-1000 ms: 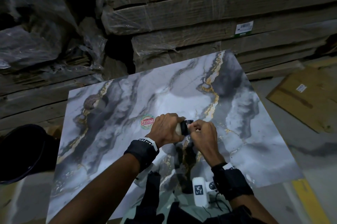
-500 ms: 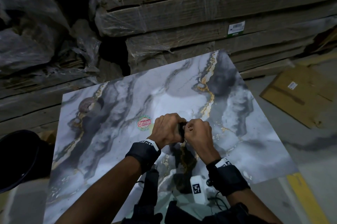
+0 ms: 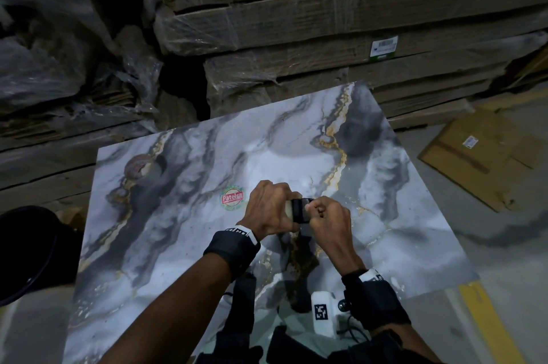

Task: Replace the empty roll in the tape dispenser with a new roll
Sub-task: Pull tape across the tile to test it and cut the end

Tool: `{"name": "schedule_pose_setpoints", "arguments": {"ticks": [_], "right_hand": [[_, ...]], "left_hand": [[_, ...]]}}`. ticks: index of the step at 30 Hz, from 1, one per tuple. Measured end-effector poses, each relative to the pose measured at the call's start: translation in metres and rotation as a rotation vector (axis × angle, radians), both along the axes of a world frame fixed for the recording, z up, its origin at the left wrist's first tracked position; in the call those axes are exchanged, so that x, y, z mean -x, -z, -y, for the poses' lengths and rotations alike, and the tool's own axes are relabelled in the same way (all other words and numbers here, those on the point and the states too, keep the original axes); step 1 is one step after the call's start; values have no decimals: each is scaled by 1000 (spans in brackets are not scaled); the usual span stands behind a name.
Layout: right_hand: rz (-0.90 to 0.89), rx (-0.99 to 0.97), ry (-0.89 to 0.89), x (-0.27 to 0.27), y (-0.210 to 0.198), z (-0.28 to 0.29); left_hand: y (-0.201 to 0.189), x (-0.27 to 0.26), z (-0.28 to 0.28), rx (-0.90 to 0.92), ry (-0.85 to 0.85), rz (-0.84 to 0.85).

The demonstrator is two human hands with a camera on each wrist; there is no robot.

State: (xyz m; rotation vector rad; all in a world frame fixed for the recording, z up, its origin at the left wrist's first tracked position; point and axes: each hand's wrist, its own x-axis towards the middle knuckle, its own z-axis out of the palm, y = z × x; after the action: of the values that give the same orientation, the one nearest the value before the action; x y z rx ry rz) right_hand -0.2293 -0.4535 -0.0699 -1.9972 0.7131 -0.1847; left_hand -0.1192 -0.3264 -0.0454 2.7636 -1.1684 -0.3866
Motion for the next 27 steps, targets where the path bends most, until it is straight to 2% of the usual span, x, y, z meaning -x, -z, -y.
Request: {"name": "schedule_pose_setpoints", "arguments": {"ticks": [3,8,13,16,21,27], "right_hand": [[-21,-31,29,-1,-4,15],[-112,-57,-40,-11,3,33],[-105,-356,-30,-5,34,55],[-120,-433,-3,-4,47,56],[-114,-445,25,-10,62,54],[-106,-330,12,-21,71,55]], "left_hand": [[4,-8,-9,-51,7,-1],[7,-12,-14,-49,-12,-74],[5,-14,-8,-97,-14,-50],[8,-14,-4,-104,0,-26],[11,-15,5,-142,-21,-24],[12,-19,24,-267,-22,-23]]}}
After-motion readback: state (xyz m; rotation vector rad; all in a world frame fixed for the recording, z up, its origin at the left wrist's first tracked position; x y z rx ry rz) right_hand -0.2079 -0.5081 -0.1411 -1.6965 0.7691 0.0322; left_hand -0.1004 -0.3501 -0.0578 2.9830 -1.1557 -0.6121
